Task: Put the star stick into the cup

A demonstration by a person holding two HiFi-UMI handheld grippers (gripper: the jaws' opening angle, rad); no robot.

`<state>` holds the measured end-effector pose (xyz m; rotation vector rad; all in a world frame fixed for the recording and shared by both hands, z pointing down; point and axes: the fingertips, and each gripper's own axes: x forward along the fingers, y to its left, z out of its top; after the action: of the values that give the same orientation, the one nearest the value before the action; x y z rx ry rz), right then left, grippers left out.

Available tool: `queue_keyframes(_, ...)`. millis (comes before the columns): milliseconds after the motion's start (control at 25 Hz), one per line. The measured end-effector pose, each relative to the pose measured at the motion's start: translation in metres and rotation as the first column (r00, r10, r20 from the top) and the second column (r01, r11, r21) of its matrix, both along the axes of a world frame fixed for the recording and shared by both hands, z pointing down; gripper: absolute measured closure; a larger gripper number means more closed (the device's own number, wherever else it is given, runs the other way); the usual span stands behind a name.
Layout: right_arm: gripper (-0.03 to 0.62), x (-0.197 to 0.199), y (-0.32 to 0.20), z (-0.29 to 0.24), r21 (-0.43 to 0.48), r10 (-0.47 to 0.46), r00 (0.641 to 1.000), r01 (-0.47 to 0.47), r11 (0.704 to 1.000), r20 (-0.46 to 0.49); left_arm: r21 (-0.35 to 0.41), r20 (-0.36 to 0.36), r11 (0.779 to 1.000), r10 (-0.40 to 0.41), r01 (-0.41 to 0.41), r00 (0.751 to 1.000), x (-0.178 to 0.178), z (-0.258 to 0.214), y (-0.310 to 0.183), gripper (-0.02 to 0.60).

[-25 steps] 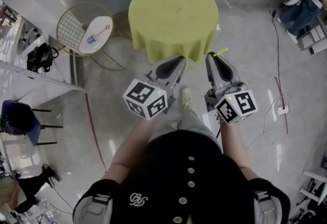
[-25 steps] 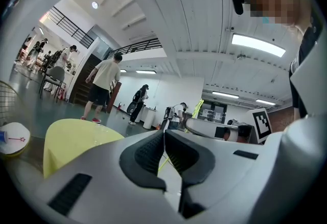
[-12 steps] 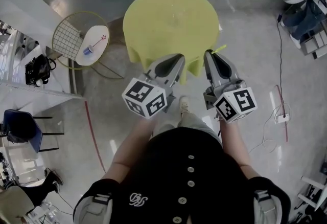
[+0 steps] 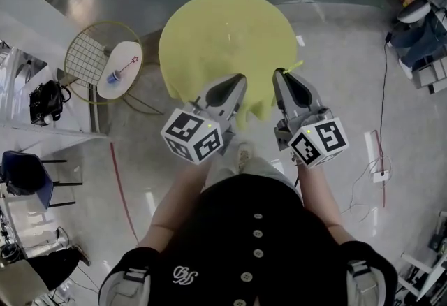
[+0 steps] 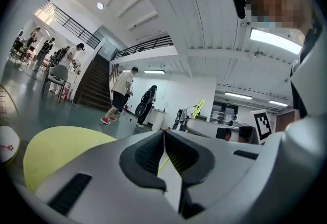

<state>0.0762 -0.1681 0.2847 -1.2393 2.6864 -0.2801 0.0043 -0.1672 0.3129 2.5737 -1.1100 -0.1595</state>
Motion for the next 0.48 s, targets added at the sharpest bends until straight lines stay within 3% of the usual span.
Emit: queue_keyframes(480,0.585,0.014,-0.043,0.002,0.003,-0.056,0.998,0.056,0.998,-0.006,-0.013,-0.014,0.999,-0.052,0.052,0.999,0.014,0.005,-0.043,0.565)
